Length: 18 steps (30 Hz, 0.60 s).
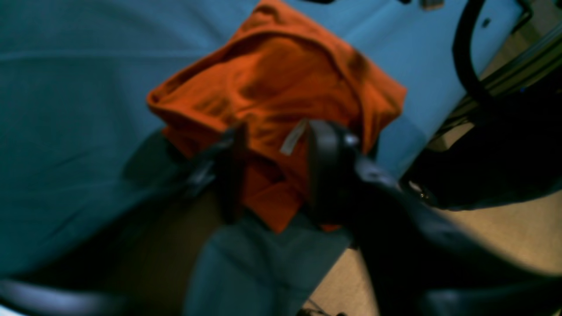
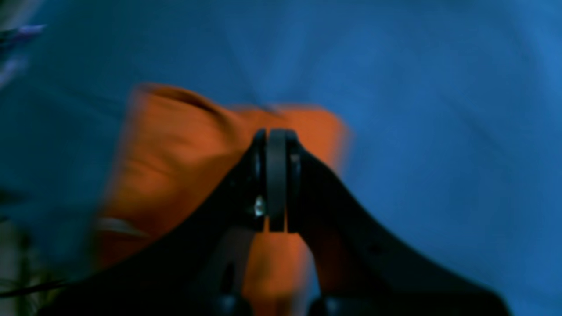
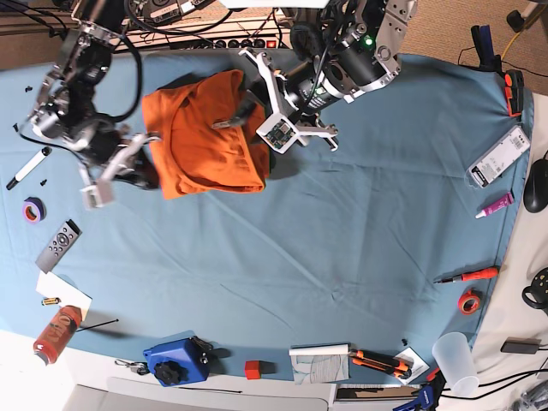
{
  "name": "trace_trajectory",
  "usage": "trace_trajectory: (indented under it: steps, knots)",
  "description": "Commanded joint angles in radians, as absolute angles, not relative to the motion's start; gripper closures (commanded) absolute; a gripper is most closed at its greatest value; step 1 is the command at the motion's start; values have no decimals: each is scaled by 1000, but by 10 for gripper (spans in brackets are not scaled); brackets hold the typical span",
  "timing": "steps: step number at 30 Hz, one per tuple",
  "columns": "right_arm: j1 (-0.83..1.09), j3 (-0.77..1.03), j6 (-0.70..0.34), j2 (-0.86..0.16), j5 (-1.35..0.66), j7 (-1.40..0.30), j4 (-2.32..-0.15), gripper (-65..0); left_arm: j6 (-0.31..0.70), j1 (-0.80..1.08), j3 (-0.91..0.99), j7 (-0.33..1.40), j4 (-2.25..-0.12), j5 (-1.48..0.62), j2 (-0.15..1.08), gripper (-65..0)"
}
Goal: Layout the t-shirt on the table in an organized manner, then fold the t-shirt properly
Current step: 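Grasp the bundle with the left gripper and release the right gripper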
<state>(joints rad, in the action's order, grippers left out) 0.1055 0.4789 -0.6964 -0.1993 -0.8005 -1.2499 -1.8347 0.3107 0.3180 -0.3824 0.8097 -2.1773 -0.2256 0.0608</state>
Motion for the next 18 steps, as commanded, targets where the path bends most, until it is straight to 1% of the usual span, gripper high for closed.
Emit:
trace_trajectory:
  steps: [1,2,3,6,8,12,15,18]
  knots:
    - [94,510,-698,-212,-792,-1227,-1852,0,290,316,-384,784,-2183,-234,50,-371]
    - [94,538,-698,-213,-760,-1227,-1852,0,255,316,-384,774,-2172,-235,46,-422]
    - [94,560,-698,-217,-739,-1227,-1852,0,212,316,-384,751,-2155,-235,42,-455]
    - [100,605,-698,-239,-709,-1225,-1852,0,60,314,-383,690,-2082,-231,10,-464]
    - [100,615,-698,-254,-681,-1225,-1852,0,-15,299,-383,689,-2020,-232,-24,-464]
    - [100,615,-698,-263,-663,-1225,-1852,0,-72,252,-383,731,-1901,-283,-76,-463]
    - [100,616,-698,-264,-653,-1225,-1852,0,-72,232,-384,753,-1839,-292,-103,-463]
    - [100,615,-698,-264,-654,-1226,-1852,0,-72,230,-383,771,-1816,-290,-105,-463]
